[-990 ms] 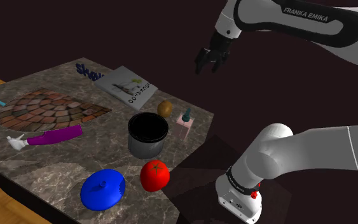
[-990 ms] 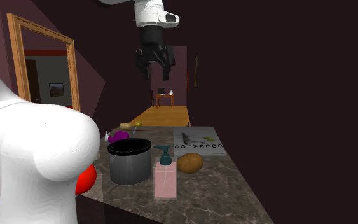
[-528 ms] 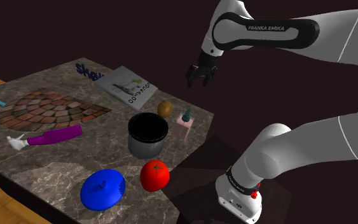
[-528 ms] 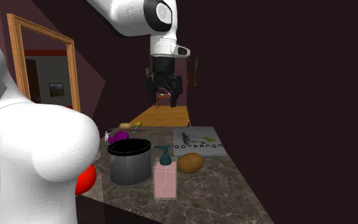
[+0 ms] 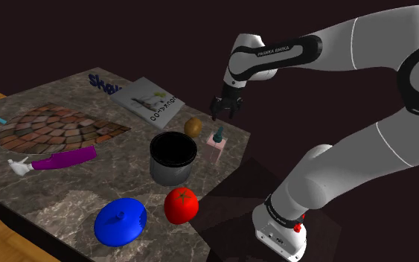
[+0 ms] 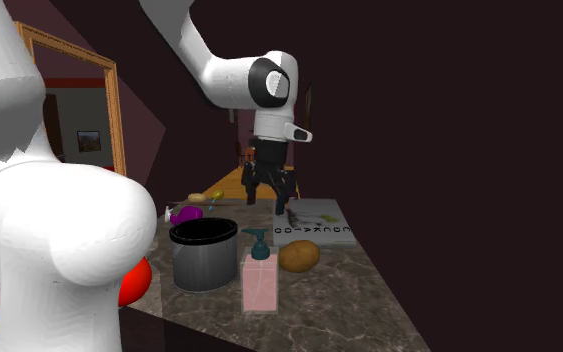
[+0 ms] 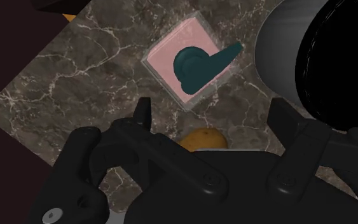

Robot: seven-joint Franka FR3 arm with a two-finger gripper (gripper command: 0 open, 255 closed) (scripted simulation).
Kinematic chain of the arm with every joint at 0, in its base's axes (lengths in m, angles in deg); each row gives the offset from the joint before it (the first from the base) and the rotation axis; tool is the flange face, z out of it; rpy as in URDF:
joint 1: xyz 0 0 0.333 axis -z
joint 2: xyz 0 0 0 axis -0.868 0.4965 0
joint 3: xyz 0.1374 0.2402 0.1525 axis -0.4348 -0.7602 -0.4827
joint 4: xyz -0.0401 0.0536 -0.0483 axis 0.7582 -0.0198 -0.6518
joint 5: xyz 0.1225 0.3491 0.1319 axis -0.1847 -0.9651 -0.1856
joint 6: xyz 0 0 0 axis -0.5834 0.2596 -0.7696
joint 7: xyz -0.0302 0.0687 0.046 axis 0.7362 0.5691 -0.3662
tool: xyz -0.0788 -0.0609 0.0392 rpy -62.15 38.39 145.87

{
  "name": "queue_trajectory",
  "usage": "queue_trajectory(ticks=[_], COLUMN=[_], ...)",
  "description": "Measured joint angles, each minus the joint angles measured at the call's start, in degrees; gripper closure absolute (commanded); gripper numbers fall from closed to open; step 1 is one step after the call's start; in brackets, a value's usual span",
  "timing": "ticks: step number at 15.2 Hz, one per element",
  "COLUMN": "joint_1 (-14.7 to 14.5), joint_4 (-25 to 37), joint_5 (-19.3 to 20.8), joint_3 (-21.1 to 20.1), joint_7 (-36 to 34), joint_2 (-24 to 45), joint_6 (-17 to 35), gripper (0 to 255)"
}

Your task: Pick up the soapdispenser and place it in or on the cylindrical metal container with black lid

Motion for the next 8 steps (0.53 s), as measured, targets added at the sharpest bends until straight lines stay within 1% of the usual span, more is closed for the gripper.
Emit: queue_trajectory(ticks=[3, 8], joint_1=[-0.1, -0.3], joint_4=[-0.7, -2.7], joint_5=[-1.3, -2.0], joint_3=[0.7, 1.0], joint_7=[0.6, 1.4], joint_2=[4.1, 6.8], joint_6=[2.9, 7.3], gripper=[0, 0])
